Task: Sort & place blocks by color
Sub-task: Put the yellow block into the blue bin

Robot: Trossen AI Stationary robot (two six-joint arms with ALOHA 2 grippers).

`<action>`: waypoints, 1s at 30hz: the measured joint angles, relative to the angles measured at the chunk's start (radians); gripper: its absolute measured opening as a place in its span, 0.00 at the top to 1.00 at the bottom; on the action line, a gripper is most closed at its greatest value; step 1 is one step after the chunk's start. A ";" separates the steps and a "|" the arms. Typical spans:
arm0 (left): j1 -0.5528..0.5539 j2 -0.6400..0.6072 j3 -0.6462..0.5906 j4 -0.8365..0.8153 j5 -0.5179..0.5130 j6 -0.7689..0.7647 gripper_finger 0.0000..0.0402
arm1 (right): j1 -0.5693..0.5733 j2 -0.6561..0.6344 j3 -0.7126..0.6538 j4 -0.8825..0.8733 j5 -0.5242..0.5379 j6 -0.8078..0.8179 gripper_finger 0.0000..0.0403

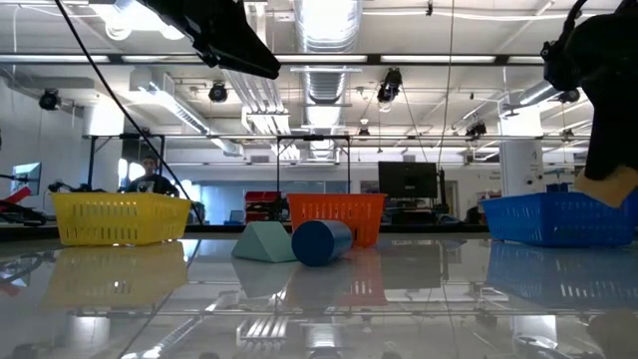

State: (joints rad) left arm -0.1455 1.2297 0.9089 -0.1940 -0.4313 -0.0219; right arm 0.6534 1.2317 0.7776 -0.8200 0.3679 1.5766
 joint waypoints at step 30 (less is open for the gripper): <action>0.000 0.000 -0.002 0.001 0.000 0.000 0.53 | -0.255 -0.001 0.069 0.070 0.102 -0.408 0.68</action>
State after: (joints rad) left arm -0.1455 1.2301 0.9070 -0.1932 -0.4316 -0.0219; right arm 0.3986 1.2304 0.8470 -0.7498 0.4698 1.1682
